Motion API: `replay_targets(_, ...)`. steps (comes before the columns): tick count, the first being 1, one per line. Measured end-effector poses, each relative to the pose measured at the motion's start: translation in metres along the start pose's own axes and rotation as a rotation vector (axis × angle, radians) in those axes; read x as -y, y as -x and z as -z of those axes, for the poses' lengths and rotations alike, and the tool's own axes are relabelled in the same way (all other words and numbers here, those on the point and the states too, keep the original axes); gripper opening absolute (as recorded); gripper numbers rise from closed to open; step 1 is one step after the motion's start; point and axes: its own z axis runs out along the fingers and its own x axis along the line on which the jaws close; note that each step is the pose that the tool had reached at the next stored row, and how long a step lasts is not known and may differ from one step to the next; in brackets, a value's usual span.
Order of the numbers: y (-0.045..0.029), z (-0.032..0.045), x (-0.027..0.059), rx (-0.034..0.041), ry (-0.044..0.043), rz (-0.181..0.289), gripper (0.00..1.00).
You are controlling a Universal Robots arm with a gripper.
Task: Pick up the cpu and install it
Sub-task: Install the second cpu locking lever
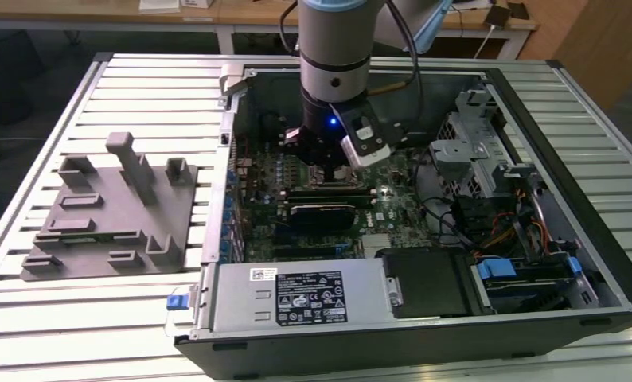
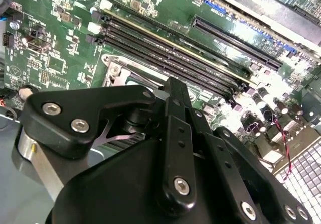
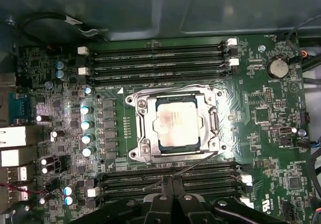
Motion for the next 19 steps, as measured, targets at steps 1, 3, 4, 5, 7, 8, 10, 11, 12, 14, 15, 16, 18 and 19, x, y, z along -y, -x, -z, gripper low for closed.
replay_targets(1, 0.0000, 0.0000, 0.0000, -0.0001, 0.0001, 0.000, 0.11)
replay_targets(3, 0.0000, 0.0000, 0.0000, -0.0001, 0.0002, 0.000, 0.11)
replay_targets(4, -0.0001, -0.0001, 0.0000, 0.0000, 0.0005, 0.000, 0.11)
replay_targets(5, -0.0001, 0.0000, 0.0000, -0.0001, 0.0006, 0.000, 0.11)
replay_targets(7, -0.0019, -0.0003, 0.0003, 0.0008, 0.0009, 0.000, 0.11)
replay_targets(8, -0.0036, -0.0003, 0.0004, 0.0017, 0.0007, 0.000, 0.11)
replay_targets(10, -0.0073, -0.0009, 0.0007, 0.0033, 0.0010, 0.000, 0.11)
replay_targets(11, -0.0089, -0.0014, 0.0009, 0.0039, 0.0012, 0.000, 0.11)
replay_targets(12, -0.0100, -0.0018, 0.0011, 0.0041, 0.0020, 0.000, 0.11)
replay_targets(14, -0.0112, -0.0025, 0.0015, 0.0036, 0.0056, 0.000, 0.11)
replay_targets(15, -0.0116, -0.0031, 0.0017, 0.0034, 0.0080, 0.000, 0.11)
replay_targets(16, -0.0121, -0.0038, 0.0020, 0.0033, 0.0104, 0.000, 0.11)
replay_targets(18, -0.0131, -0.0054, 0.0028, 0.0027, 0.0166, 0.000, 0.11)
replay_targets(19, -0.0136, -0.0062, 0.0032, 0.0024, 0.0204, -0.001, 0.11)
